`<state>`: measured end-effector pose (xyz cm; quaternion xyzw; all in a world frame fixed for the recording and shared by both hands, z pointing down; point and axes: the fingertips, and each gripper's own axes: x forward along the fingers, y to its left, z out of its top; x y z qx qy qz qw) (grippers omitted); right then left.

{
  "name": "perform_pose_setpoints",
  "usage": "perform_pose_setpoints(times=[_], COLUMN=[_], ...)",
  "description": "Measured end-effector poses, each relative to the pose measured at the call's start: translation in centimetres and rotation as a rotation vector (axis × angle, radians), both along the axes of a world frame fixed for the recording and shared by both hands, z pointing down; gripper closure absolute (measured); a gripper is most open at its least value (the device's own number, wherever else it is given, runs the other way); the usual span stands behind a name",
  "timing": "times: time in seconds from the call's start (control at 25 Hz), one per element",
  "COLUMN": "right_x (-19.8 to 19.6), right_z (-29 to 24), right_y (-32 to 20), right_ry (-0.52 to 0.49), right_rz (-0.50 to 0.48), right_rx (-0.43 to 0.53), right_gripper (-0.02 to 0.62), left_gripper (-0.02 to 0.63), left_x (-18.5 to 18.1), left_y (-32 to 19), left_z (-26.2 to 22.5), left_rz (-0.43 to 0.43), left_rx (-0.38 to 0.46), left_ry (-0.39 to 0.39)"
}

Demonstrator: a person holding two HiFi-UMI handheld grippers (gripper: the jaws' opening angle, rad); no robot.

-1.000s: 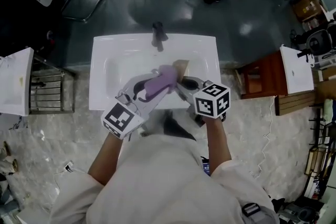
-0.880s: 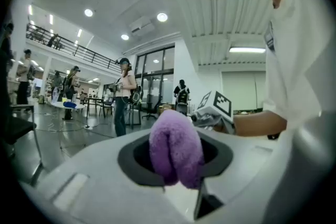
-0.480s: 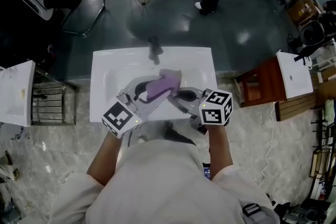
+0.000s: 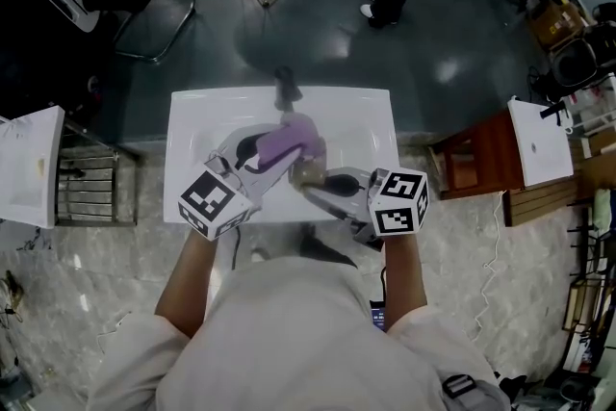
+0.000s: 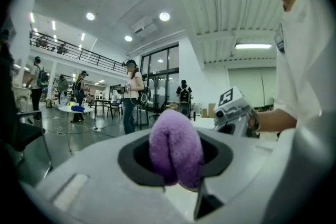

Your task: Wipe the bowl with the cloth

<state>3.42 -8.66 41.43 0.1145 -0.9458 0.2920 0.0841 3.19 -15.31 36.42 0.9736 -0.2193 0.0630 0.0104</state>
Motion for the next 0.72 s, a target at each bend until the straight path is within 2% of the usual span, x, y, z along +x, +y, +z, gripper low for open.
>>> perform_pose_setpoints(times=[0.12,0.28,0.48,0.72], right_x=[0.0,0.0,0.2,0.4], right_z=[-0.4,-0.4,-0.5,-1.7], right_y=[0.4,0.7,0.6,0.2], right_ry=[-0.021,-0.002,-0.028,-0.107], right_rz=[-0.031,-0.042,-0.044,-0.037], right_rx=[0.004,-0.006,-0.024,-0.025], right_gripper=[0.581,0.577,0.577,0.580], left_gripper=[0.485,0.485,0.485,0.485], left_x=[-0.6,-1.0,-1.6,-2.1], left_y=[-0.8,-1.4,-1.7,-1.3], left_z=[0.8,2.4,4.7,6.6], left_rz=[-0.014,-0.006,0.011,0.026], left_rx=[-0.031,-0.088,-0.098,-0.114], left_ry=[0.001,0.012,0.009,-0.010])
